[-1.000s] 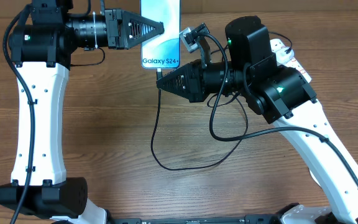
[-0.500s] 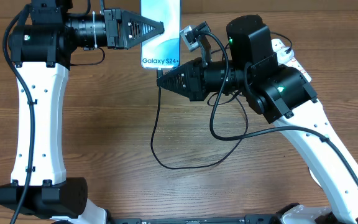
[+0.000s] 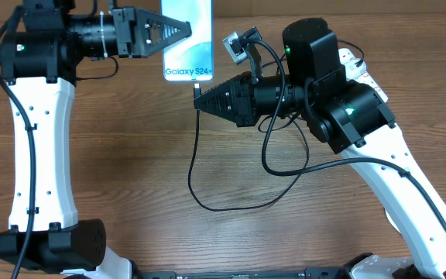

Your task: Plug charger to phone and switch on socket

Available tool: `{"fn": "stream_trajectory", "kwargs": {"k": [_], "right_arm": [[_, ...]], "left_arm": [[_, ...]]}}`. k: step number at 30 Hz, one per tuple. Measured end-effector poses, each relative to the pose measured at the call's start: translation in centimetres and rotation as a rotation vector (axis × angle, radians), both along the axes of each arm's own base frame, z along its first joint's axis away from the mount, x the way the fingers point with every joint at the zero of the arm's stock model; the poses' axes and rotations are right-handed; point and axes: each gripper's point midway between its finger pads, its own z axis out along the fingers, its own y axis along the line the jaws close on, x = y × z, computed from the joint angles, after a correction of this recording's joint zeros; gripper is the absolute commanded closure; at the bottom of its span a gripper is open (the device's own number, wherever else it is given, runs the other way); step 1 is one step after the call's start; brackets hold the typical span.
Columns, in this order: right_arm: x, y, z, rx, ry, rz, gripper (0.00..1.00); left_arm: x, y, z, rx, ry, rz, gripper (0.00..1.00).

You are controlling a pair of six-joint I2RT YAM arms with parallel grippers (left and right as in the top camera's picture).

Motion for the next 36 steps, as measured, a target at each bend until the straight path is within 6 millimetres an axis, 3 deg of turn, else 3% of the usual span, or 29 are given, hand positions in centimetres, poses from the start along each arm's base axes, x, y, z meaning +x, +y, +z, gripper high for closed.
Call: {"fn": "stream_trajectory", "kwargs": {"k": [36], "right_arm": [[-0.3, 1.1, 1.1, 0.04, 0.009, -0.001, 0.96]], "left_arm": [[-0.7, 0.1, 0.6, -0.039, 0.02, -0.04, 0.96]]}}
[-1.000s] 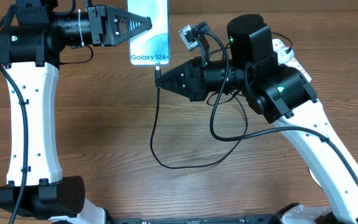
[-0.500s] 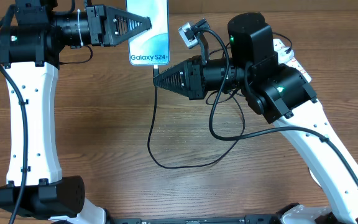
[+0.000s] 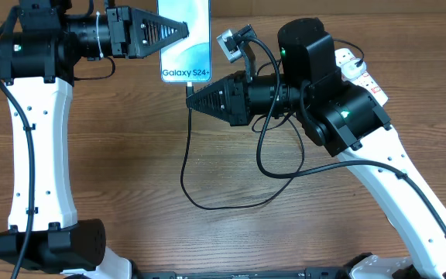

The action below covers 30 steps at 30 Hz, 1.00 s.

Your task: Plug charger to phone and switch on socket

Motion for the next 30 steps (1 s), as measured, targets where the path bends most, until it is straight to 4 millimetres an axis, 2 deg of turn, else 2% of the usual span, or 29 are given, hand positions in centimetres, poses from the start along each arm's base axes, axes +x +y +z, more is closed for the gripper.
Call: {"fn": "stream_trajectory", "kwargs": {"k": [16, 30], "right_arm": [[0.1, 0.1, 0.3, 0.012, 0.001, -0.004, 0.96], [-1.0, 0.9, 0.4, 0.014, 0.007, 0.033, 0.96]], "left_arm": [[-0.2, 0.0, 0.2, -0.009, -0.003, -0.013, 0.96], [-0.1, 0.0, 0.3, -0.01, -0.01, -0.014, 0.96]]}}
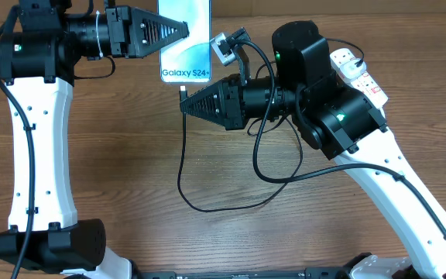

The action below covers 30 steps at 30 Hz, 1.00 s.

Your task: Plug charger to phone and switch on socket

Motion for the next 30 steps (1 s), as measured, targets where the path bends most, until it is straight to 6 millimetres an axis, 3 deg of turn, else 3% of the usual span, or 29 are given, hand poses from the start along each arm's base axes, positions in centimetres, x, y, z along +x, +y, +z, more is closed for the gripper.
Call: {"fn": "stream_trajectory", "kwargs": {"k": [14, 30], "right_arm": [[0.77, -0.52, -0.04, -0.003, -0.003, -0.027, 0.96], [0.32, -0.45, 0.14, 0.008, 0.003, -0.001, 0.96]], "left_arm": [[0.0, 0.0, 0.0, -0.001, 0.01, 0.0, 0.96], [0.06, 0.0, 0.09, -0.001, -0.001, 0.0, 0.96]]}}
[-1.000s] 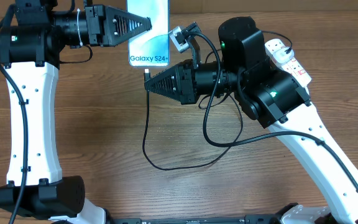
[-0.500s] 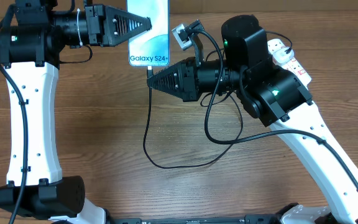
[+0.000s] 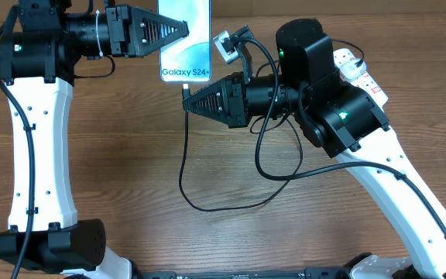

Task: Plug charger to phone and switch on socket
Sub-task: 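Push the plug up into the phone's port with the right gripper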

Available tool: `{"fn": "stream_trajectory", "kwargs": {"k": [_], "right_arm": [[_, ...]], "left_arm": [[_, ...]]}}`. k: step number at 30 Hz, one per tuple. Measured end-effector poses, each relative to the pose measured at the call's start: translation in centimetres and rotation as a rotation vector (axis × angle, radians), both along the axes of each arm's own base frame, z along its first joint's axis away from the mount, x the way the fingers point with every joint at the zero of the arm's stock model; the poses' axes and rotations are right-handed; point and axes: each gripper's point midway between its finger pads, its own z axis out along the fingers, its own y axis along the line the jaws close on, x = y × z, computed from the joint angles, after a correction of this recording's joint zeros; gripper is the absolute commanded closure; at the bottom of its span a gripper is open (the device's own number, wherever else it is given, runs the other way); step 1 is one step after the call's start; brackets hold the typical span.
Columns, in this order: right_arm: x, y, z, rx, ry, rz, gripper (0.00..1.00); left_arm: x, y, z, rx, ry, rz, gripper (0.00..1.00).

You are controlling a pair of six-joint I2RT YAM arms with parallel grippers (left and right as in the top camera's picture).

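The phone (image 3: 190, 53), its screen reading Galaxy S24+, lies at the table's far edge in the overhead view. My left gripper (image 3: 184, 29) reaches in from the left and is shut on the phone's left side. My right gripper (image 3: 187, 101) points left just below the phone's bottom edge and is shut on the charger plug (image 3: 185, 91). The plug tip stands a little short of that edge, near its middle. The black cable (image 3: 207, 208) hangs from the plug and loops across the table toward the right arm. The port itself is too small to see.
A white power strip (image 3: 356, 68) with a red switch lies at the far right, partly hidden behind the right arm. The right wrist camera (image 3: 228, 45) sticks up close to the phone's right edge. The wooden table (image 3: 114, 178) spreads in front.
My right gripper, with the plug, has moved slightly to the right and a touch toward the phone's bottom edge. The left gripper and the phone have not moved.
At first the plug was held below the phone's lower right corner. Then the phone sat slightly further left and the plug was under its bottom edge. The plug was then left of centre, and now it is back near the middle.
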Motion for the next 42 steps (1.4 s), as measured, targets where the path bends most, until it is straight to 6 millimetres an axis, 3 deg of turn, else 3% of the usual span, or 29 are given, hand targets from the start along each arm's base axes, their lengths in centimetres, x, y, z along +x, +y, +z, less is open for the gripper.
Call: {"fn": "stream_trajectory", "kwargs": {"k": [42], "right_arm": [[0.14, 0.09, 0.39, 0.013, -0.02, 0.0, 0.96]], "left_arm": [[-0.23, -0.03, 0.22, -0.01, -0.007, -0.016, 0.96]]}}
